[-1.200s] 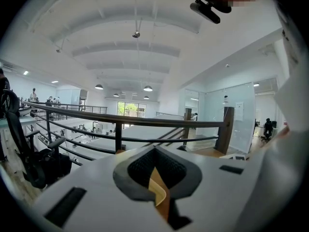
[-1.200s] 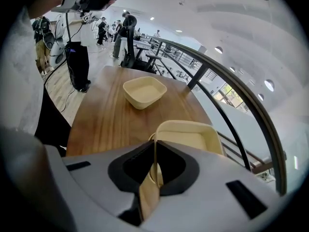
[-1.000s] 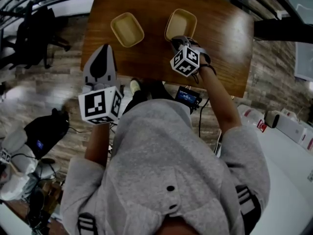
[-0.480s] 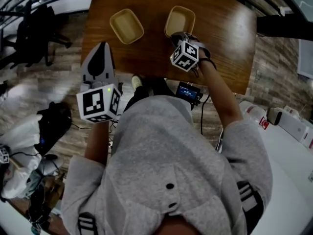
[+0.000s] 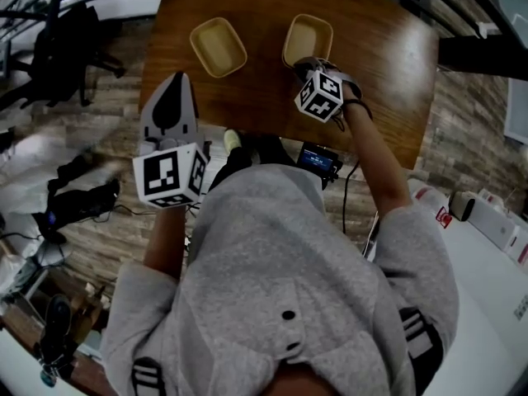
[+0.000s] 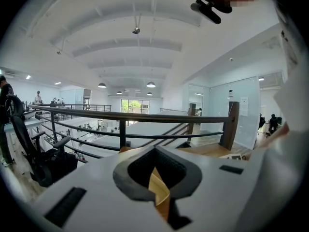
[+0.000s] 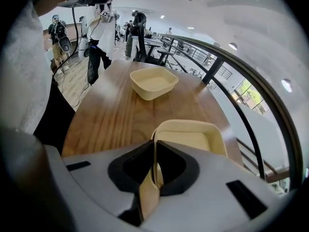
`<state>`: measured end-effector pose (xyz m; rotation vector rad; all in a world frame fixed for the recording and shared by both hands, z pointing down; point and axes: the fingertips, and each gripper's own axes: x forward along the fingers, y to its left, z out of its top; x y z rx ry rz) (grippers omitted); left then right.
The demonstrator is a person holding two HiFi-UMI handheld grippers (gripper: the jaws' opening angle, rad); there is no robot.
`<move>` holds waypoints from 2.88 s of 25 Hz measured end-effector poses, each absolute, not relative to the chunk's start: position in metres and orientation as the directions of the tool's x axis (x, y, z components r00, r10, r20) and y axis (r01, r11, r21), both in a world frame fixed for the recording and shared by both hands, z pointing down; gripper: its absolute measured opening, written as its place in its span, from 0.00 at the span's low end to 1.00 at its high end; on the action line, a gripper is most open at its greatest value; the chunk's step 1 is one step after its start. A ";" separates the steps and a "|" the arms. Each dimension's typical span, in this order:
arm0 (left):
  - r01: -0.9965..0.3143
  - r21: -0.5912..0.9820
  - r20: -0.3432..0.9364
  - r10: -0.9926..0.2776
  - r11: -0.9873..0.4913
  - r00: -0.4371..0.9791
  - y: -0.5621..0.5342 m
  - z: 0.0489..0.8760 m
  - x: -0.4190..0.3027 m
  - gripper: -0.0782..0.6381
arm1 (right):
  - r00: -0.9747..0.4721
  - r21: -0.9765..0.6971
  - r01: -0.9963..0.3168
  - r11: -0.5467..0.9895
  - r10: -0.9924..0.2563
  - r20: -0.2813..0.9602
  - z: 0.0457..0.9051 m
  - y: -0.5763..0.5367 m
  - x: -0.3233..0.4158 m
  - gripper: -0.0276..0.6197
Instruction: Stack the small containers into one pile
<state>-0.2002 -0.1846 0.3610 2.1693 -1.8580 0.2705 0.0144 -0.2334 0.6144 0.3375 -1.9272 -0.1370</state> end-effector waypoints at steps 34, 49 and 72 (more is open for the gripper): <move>-0.927 0.036 0.362 -0.860 -0.373 0.361 -0.186 0.390 -0.151 0.12 | -0.465 0.104 -0.830 0.548 -0.782 0.415 0.420 -0.221 0.072 0.07; -0.844 -0.064 0.567 -0.715 -0.532 0.408 -0.188 0.496 -0.118 0.20 | -0.395 0.141 -0.867 0.477 -0.832 0.389 0.406 -0.193 0.119 0.07; -0.728 -0.170 0.790 -0.533 -0.665 0.302 -0.208 0.624 -0.111 0.20 | -0.349 0.177 -0.865 0.469 -0.818 0.458 0.427 -0.173 0.150 0.07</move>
